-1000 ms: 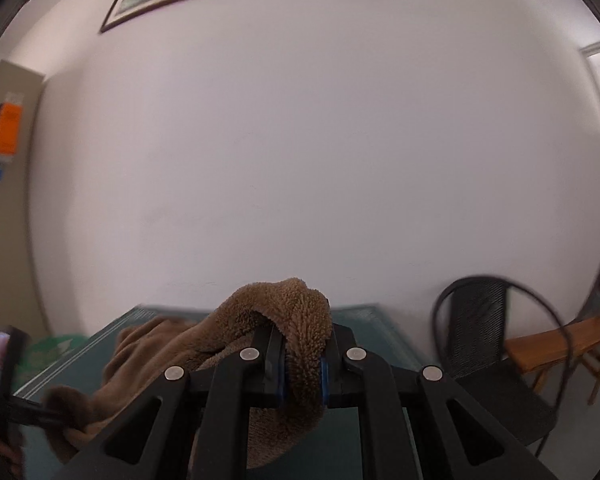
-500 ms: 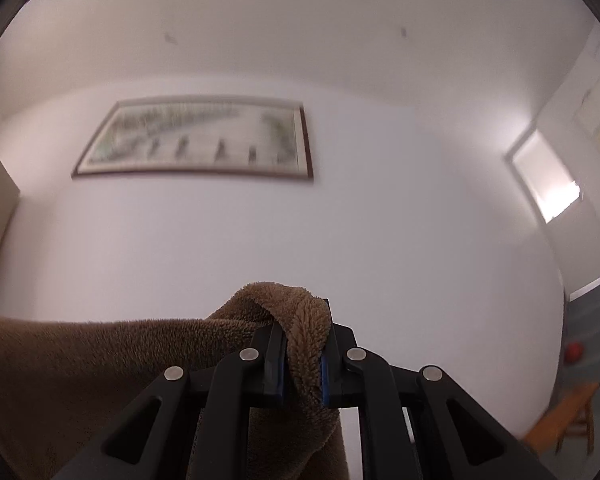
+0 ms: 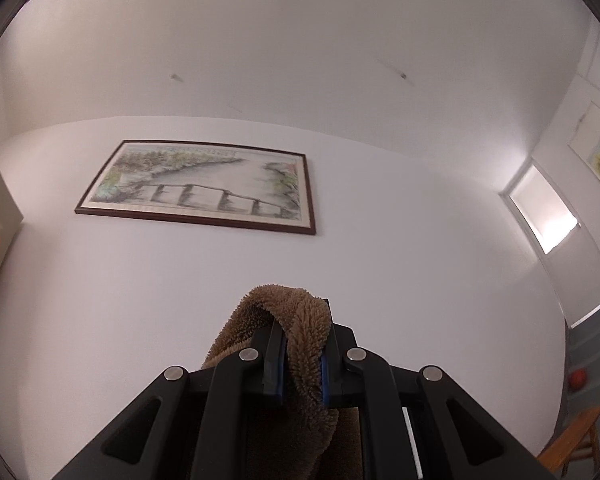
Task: Fold clothes
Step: 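Lift the blanket high with both grippers, raising the right gripper above the table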
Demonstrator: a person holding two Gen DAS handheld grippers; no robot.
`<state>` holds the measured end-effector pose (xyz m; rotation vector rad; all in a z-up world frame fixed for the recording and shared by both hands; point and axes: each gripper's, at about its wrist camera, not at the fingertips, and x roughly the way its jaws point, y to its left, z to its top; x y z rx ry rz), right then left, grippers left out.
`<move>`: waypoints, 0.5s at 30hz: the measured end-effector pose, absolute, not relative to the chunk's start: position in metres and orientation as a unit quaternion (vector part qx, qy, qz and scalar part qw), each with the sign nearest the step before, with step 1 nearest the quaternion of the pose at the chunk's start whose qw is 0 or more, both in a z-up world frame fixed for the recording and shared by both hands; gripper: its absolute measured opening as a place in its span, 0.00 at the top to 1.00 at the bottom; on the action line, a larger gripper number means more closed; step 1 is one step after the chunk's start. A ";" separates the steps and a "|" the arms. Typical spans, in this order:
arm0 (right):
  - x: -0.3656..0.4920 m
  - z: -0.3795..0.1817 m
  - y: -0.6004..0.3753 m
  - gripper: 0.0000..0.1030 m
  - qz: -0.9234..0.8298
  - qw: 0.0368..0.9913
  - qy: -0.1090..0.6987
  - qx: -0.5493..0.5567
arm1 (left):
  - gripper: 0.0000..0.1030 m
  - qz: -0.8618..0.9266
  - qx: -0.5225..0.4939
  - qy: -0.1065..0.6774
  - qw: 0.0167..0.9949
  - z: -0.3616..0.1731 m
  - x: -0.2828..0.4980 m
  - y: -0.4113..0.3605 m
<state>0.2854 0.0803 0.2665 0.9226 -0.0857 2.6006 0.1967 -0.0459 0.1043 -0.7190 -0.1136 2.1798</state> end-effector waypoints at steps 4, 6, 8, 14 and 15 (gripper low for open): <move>0.289 0.269 0.081 0.88 0.930 0.184 -0.017 0.317 | 0.22 0.842 -0.273 -0.014 0.466 0.105 0.206 -0.041; 0.289 0.267 0.085 0.88 0.935 0.185 -0.005 0.304 | 0.20 0.831 -0.263 -0.005 0.490 0.108 0.210 -0.042; 0.286 0.264 0.090 0.88 0.938 0.188 0.003 0.292 | 0.19 0.823 -0.259 -0.001 0.506 0.110 0.212 -0.043; 0.287 0.254 0.085 0.88 0.941 0.202 -0.009 0.272 | 0.16 0.799 -0.262 0.029 0.541 0.111 0.212 -0.035; 0.288 0.251 0.085 0.88 0.941 0.202 -0.008 0.270 | 0.15 0.802 -0.261 0.039 0.535 0.111 0.212 -0.031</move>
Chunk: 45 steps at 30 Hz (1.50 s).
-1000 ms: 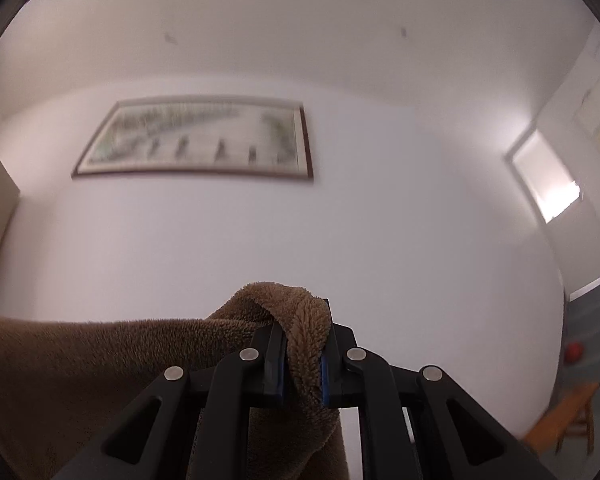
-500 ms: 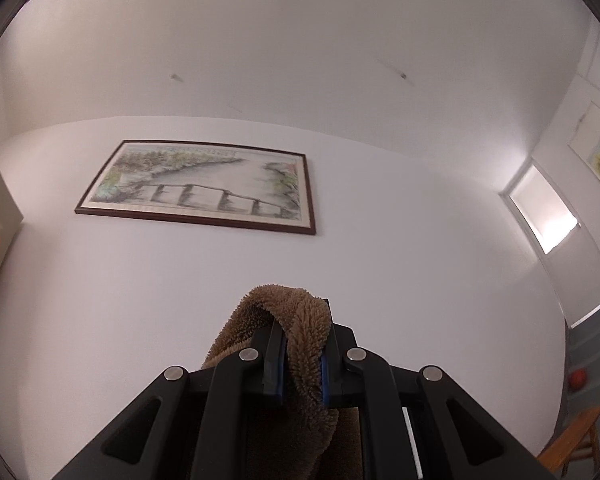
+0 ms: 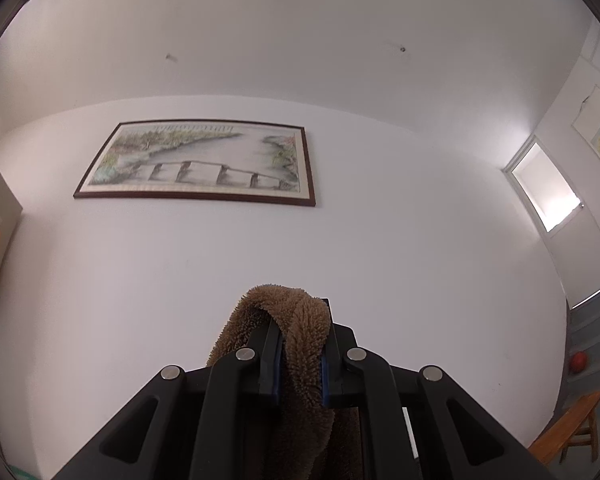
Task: Fold clothes
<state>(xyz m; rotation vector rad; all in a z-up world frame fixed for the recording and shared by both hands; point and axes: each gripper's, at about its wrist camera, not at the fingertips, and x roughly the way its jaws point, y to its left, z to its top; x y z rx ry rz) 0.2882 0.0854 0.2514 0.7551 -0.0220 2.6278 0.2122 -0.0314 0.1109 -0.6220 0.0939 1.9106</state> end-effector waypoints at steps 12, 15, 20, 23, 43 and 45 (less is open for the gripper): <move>0.305 0.236 0.105 0.88 0.941 0.196 -0.008 0.275 | 0.14 0.794 -0.340 -0.044 0.502 0.100 0.135 -0.040; 0.305 0.230 0.115 0.88 0.942 0.194 0.000 0.272 | 0.14 0.766 -0.374 -0.077 0.517 0.090 0.122 -0.036; 0.306 0.225 0.127 0.88 0.943 0.196 0.013 0.268 | 0.14 0.738 -0.443 -0.069 0.505 0.063 0.107 -0.005; 0.308 0.222 0.131 0.88 0.944 0.194 0.011 0.267 | 0.14 0.705 -0.490 -0.053 0.510 0.045 0.108 0.018; 0.339 0.243 0.175 0.88 0.924 0.246 0.039 0.292 | 0.86 0.863 -0.072 -0.275 0.417 0.270 0.188 -0.139; 0.349 0.252 0.164 0.88 0.917 0.241 0.026 0.317 | 0.86 0.867 -0.010 -0.288 0.407 0.291 0.216 -0.158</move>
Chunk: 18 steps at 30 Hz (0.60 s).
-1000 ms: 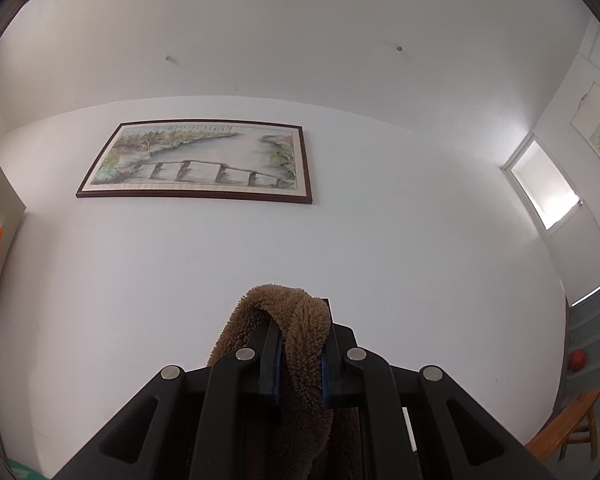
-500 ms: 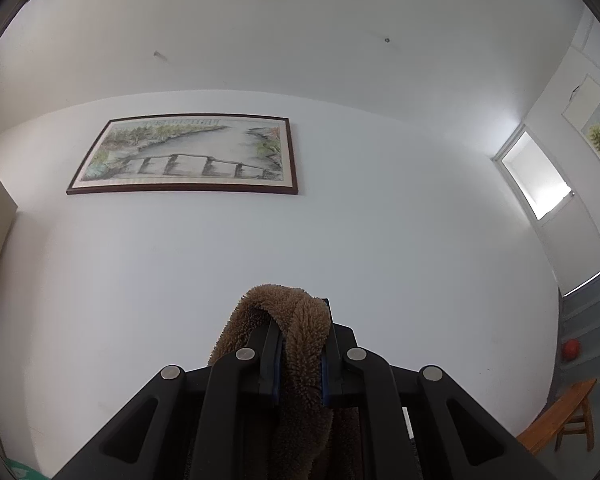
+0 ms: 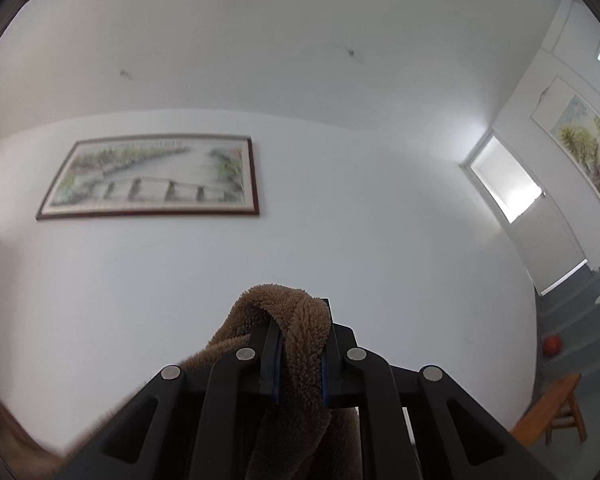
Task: Fold clothes
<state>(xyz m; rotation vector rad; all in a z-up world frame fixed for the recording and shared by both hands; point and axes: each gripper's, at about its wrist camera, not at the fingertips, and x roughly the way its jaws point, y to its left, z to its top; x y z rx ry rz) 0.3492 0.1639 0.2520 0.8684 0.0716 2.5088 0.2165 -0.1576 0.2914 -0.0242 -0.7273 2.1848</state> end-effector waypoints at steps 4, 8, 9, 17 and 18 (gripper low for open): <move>0.367 0.273 0.140 0.88 0.900 0.231 0.003 0.369 | 0.86 0.879 0.110 -0.292 0.360 0.323 0.280 -0.186; 0.383 0.288 0.126 0.88 0.888 0.227 -0.009 0.400 | 0.86 0.885 0.184 -0.290 0.315 0.337 0.322 -0.211; 0.386 0.291 0.123 0.88 0.885 0.227 -0.013 0.406 | 0.86 0.887 0.187 -0.289 0.309 0.337 0.325 -0.213; 0.393 0.296 0.101 0.88 0.886 0.229 -0.047 0.402 | 0.85 0.911 0.166 -0.280 0.253 0.330 0.314 -0.198; 0.387 0.295 0.101 0.88 0.891 0.230 -0.048 0.389 | 0.85 0.916 0.157 -0.278 0.244 0.324 0.306 -0.191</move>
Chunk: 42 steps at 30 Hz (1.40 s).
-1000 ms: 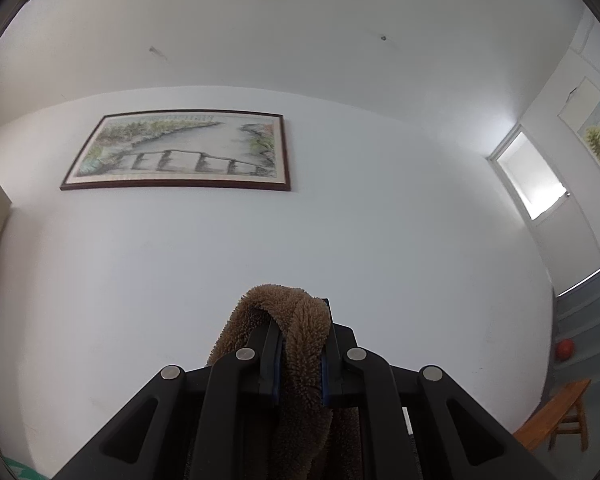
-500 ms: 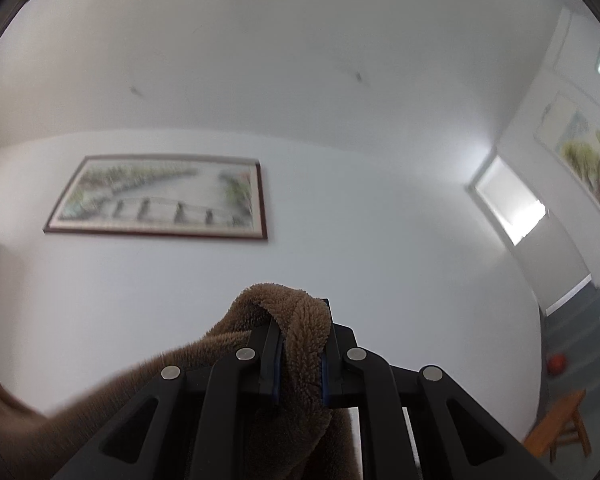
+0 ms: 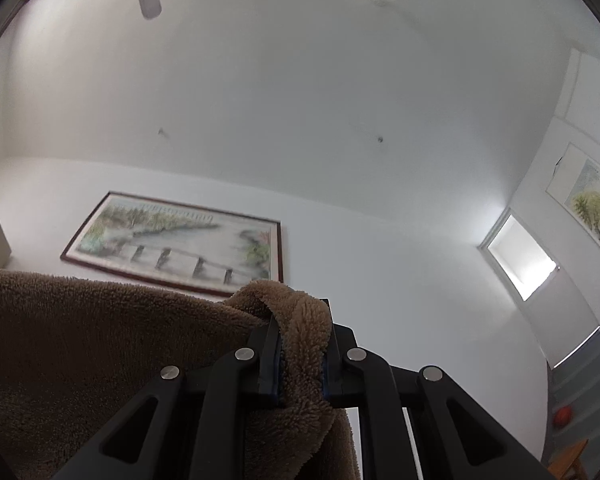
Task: Fold clothes
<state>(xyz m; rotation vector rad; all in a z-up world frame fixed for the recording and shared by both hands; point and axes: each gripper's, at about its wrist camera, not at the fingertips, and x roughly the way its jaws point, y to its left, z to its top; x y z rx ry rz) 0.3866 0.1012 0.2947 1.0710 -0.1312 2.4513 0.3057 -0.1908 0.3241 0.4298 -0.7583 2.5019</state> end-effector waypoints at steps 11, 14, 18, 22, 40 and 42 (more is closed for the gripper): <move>0.212 0.241 0.108 0.88 0.965 0.199 -0.083 0.147 | 0.85 0.950 -0.030 -0.288 0.121 0.229 0.175 -0.170; 0.157 0.210 0.106 0.87 0.975 0.184 -0.105 0.065 | 0.85 0.945 -0.121 -0.287 0.096 0.183 0.132 -0.175; 0.086 0.156 0.104 0.86 0.979 0.139 -0.125 -0.083 | 0.85 0.920 -0.266 -0.278 0.073 0.112 0.072 -0.172; 0.043 0.090 0.109 0.82 0.958 0.097 -0.143 -0.231 | 0.85 0.885 -0.378 -0.265 0.069 0.039 0.044 -0.165; 0.107 0.077 0.114 0.18 0.954 -0.096 -0.007 -0.284 | 0.80 0.855 -0.435 -0.265 0.100 -0.033 0.040 -0.174; 0.099 0.081 0.089 0.18 0.943 -0.157 -0.002 -0.292 | 0.80 0.854 -0.434 -0.267 0.106 -0.032 0.043 -0.175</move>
